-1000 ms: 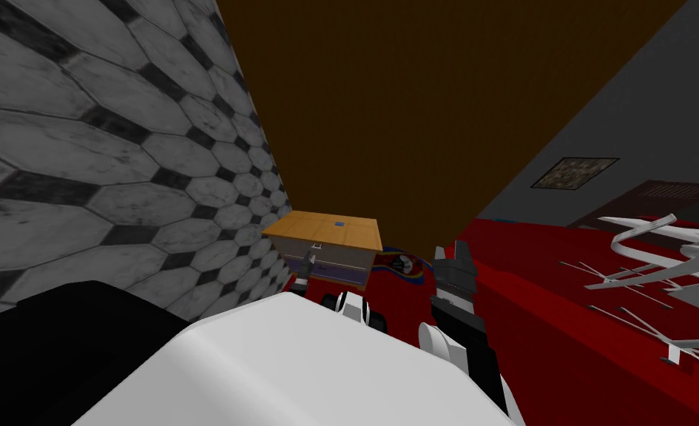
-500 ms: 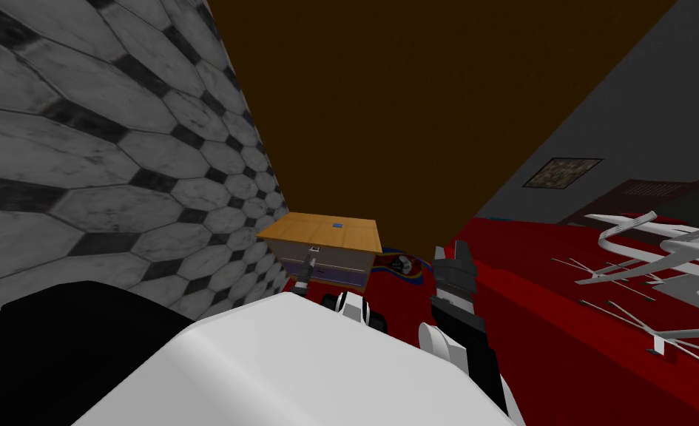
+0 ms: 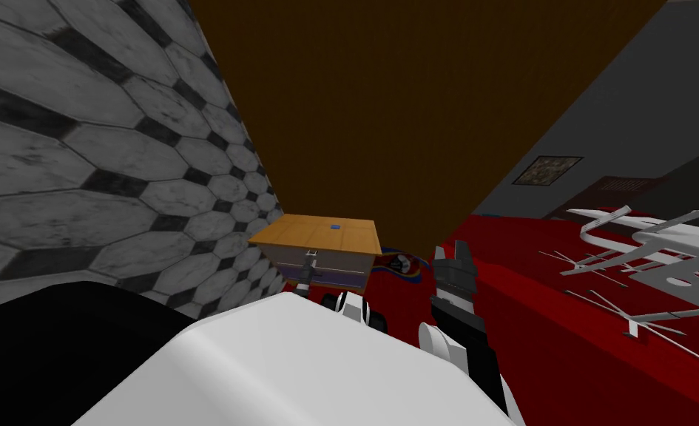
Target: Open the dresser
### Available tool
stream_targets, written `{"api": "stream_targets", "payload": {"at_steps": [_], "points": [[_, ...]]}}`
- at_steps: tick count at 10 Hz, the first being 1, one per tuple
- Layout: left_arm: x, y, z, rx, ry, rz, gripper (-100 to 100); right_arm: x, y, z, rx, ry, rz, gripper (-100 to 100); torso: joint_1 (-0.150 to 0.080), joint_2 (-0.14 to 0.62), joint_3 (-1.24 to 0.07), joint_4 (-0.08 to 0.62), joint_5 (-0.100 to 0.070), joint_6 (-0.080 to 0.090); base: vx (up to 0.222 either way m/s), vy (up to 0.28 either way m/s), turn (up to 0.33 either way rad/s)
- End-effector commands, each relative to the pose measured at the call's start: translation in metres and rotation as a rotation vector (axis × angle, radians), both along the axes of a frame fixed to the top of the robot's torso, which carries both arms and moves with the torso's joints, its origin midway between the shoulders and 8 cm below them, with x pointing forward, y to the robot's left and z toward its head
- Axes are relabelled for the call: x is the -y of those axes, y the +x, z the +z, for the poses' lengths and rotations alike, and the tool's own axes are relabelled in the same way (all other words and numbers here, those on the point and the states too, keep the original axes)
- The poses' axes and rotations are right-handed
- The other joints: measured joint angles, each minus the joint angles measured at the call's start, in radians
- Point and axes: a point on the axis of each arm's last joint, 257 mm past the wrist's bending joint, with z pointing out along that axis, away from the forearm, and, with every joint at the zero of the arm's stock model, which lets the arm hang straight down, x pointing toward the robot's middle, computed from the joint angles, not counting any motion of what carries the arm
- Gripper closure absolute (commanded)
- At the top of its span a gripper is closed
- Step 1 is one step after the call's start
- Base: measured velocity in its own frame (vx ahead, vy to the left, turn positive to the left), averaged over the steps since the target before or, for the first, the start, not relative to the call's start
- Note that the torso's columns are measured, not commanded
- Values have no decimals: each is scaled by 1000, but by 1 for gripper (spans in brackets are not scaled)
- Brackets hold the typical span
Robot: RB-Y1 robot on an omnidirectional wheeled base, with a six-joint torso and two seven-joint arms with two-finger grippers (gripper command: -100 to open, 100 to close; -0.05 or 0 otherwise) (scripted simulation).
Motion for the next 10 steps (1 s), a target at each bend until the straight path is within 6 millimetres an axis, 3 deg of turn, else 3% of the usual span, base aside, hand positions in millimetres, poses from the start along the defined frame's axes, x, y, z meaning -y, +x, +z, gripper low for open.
{"api": "stream_targets", "payload": {"at_steps": [1,8,9,10], "points": [[8,15,1,-2,2,41,-100,0,0,0,0,0,0,0,0,-1,0,0,0,-1,-66,101,-192],[21,36,7,-4,-2,113,-100,0,0,0,0,0,0,0,-1,-4,-3,-1,0,-1,-64,81,-130],[17,31,6,-4,1,96,100,0,0,0,0,0,0,0,-3,-5,-3,-2,-1,-1,35,-34,200],[15,27,5,-3,1,82,100,0,0,0,0,0,0,0,-6,-8,-5,-2,-2,-1,76,-70,234]]}}
